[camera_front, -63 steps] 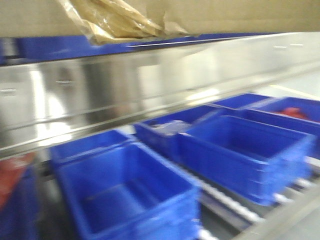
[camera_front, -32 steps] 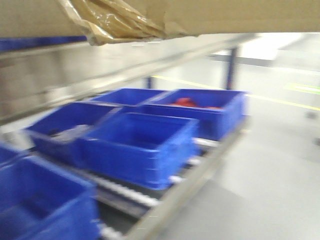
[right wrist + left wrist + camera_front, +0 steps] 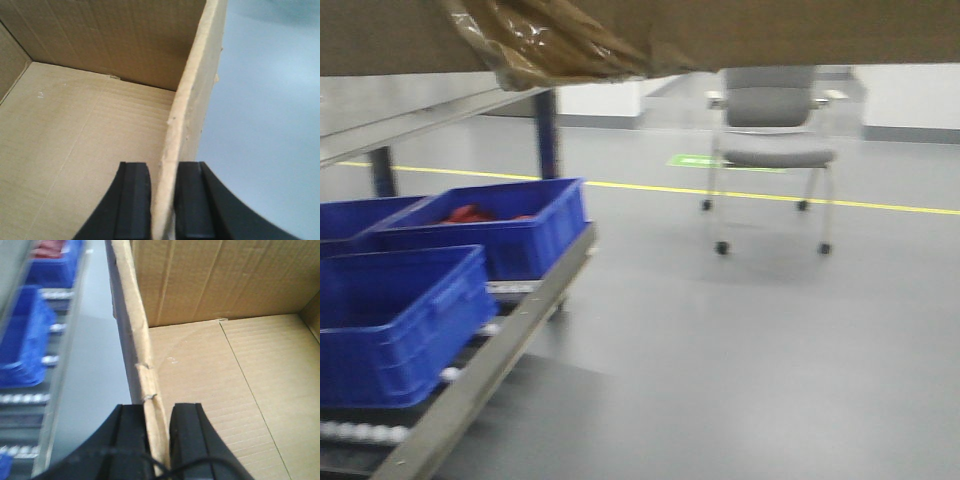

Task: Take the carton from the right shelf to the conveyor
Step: 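Carry the carton in both grippers while driving to the red conveyor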

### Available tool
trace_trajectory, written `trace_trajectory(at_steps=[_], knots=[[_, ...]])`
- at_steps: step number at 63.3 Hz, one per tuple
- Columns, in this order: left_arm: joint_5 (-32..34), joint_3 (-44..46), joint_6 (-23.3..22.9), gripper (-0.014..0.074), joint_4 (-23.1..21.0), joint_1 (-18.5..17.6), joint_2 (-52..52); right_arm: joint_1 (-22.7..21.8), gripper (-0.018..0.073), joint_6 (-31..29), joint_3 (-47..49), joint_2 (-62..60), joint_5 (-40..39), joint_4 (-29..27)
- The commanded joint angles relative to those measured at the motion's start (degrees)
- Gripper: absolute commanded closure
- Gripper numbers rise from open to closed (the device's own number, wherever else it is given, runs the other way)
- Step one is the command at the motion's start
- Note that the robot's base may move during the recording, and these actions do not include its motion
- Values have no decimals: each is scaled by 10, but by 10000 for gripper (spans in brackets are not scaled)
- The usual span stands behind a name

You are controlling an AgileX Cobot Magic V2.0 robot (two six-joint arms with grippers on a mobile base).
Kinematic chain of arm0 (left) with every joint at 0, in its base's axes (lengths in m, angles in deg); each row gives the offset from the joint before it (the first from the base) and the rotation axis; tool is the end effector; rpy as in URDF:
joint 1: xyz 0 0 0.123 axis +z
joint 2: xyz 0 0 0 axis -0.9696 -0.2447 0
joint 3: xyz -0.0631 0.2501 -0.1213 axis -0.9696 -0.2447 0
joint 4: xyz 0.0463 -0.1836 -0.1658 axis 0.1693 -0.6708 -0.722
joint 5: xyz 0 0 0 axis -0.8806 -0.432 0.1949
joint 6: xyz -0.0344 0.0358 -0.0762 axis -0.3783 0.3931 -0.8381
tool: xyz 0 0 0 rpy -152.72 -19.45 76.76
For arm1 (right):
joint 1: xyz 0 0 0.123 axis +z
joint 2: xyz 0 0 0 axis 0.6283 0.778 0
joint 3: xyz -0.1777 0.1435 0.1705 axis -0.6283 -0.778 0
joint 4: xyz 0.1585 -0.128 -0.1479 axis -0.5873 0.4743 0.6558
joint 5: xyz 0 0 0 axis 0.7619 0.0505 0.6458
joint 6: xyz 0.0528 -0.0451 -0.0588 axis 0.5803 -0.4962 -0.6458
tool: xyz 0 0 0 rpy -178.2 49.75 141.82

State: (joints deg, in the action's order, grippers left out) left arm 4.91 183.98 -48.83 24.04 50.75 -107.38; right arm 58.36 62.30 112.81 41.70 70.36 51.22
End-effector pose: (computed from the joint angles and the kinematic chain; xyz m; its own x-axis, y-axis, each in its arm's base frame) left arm 0.2196 -0.0902 0.4950 -0.6285 0.0179 -0.7776 0.1795 0.9761 -0.1226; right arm 0.2031 0.0835 0.4907 -0.6280 -0.1159 -0.7696 -0.3597 0.9201 0.1549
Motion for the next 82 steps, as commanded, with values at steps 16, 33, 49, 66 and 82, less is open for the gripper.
trace_trajectory(at_steps=[16, 33, 49, 66, 82], knots=[[3, 3, 6, 605, 48, 2, 9, -4, 629, -14, 2, -13, -14, 23], [3, 3, 6, 605, 48, 2, 9, -4, 629, -14, 2, -13, -14, 23], [3, 3, 6, 605, 48, 2, 9, -4, 629, -14, 2, -13, -14, 23], [3, 3, 6, 605, 48, 2, 9, -4, 629, -14, 2, -13, -14, 23], [3, 3, 6, 605, 48, 2, 9, -4, 629, -14, 2, -13, -14, 19]])
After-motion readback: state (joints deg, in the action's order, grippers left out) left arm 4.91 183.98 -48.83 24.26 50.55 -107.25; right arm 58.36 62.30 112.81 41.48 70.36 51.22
